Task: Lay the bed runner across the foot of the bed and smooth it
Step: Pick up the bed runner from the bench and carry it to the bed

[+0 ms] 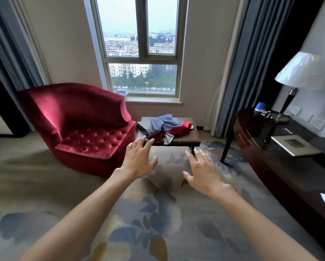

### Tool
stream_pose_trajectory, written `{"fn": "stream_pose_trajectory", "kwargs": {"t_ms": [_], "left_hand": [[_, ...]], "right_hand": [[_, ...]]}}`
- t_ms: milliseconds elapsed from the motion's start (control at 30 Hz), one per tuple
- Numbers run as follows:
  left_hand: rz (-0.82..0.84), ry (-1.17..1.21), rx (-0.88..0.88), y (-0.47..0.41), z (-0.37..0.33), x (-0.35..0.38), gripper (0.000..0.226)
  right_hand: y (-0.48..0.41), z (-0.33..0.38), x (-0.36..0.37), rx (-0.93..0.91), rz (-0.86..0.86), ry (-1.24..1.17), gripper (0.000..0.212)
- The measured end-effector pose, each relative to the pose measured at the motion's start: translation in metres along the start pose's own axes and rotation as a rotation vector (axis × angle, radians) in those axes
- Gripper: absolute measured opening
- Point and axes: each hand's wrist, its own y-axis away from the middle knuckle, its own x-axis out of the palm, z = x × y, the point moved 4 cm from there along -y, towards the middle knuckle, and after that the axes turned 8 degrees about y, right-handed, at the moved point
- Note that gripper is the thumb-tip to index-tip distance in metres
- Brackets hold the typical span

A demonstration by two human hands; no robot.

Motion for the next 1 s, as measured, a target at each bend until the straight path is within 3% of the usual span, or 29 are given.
{"fn": "stream_pose_trajectory", "kwargs": {"t_ms": [100, 267, 1000], "left_hand": [[0.003, -0.006, -0.029, -0.110, 0.003, 0.033, 0.071], [-0.007, -0.028, -0.016, -0.159, 0.009, 0.044, 0.072], [0.035, -0.036, -0.130, -0.544, 0.144, 0.203, 0.072]], "right_hand": [[-0.103, -0.054, 0.021, 0.000, 0.005, -0.041, 0.074], [-0.148, -0.071, 0.030, -0.030, -0.014, -0.052, 0.074], [-0.553, -0.177, 0.172, -0.133, 0.074, -0.069, 0.073]]}}
